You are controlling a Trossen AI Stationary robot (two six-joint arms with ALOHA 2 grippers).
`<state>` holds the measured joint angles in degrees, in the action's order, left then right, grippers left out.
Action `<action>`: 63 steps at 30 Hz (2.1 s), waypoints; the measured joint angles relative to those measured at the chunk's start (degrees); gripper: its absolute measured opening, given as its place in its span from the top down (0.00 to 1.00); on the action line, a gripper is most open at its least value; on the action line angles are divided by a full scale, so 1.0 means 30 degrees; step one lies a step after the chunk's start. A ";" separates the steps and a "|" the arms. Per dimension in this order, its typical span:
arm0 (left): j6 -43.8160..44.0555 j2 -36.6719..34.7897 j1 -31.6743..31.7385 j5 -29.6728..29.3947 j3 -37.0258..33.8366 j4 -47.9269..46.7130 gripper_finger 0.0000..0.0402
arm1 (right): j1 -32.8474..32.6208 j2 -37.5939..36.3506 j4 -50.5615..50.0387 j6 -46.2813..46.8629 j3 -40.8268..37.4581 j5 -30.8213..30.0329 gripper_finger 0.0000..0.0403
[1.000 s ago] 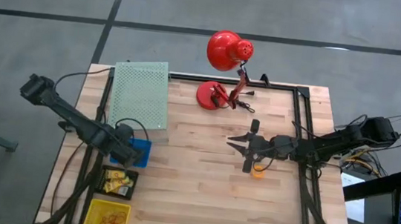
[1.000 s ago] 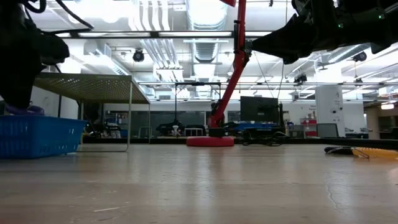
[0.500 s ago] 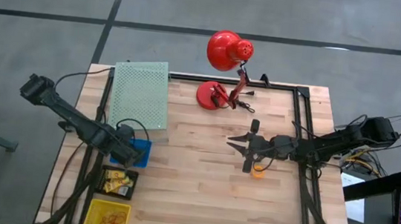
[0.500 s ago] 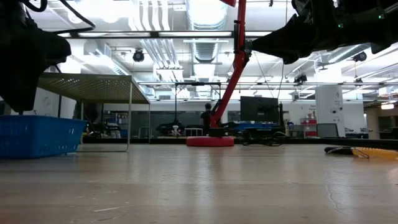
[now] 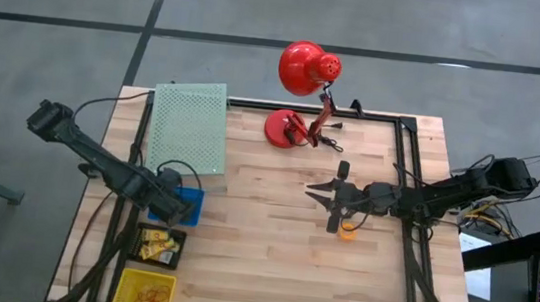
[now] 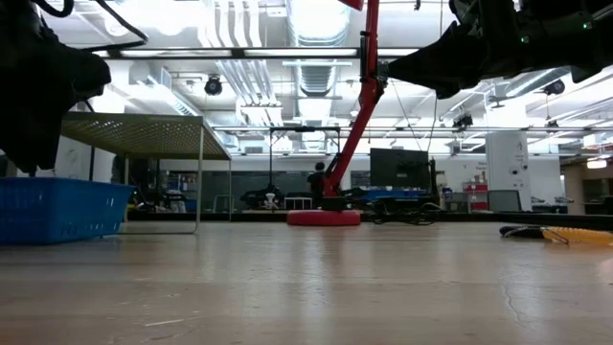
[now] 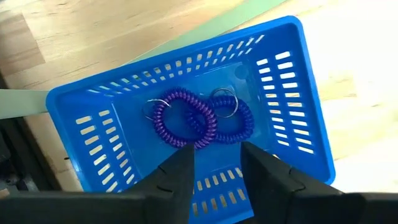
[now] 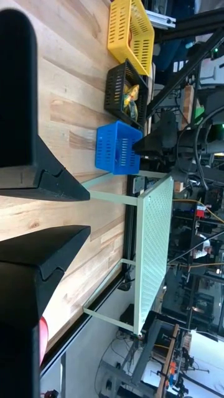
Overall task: Pick & Place Office Desk Supplies
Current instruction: Put the black spring rubber band into the blue bin
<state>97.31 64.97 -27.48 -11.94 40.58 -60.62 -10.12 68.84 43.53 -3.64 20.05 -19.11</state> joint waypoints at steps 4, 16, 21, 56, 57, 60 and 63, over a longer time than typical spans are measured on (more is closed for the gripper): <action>-0.1412 0.0000 0.0012 -0.0215 0.0541 0.0462 0.67 | 0.0000 0.0002 -0.0003 0.0000 0.0000 -0.0001 0.83; -1.6233 -0.0007 0.0005 -0.7718 0.2054 0.6950 0.67 | -0.0003 0.0004 -0.0002 0.0000 0.0000 -0.0001 0.83; -2.5604 0.0036 0.0050 -1.0346 0.1286 1.3483 0.67 | 0.0002 0.0005 0.0000 0.0000 0.0000 0.0005 0.83; -3.1400 0.0036 0.0078 -1.0324 0.0326 1.8667 0.67 | 0.0003 -0.0001 0.0000 0.0000 0.0000 0.0006 0.83; -3.1383 0.0036 0.0078 -1.0324 0.0326 1.8664 0.67 | -0.0003 0.0000 0.0000 0.0000 0.0000 0.0005 0.83; -3.1383 0.0037 0.0078 -1.0324 0.0326 1.8660 0.67 | 0.0003 -0.0001 0.0000 0.0000 0.0000 0.0006 0.83; -3.1383 0.0044 0.0078 -1.0328 0.0326 1.8660 0.67 | -0.0004 -0.0001 0.0000 0.0000 0.0000 0.0006 0.83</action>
<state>3.16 65.10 -27.24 -42.93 41.56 -4.64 -10.13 68.84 43.53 -3.64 20.05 -19.09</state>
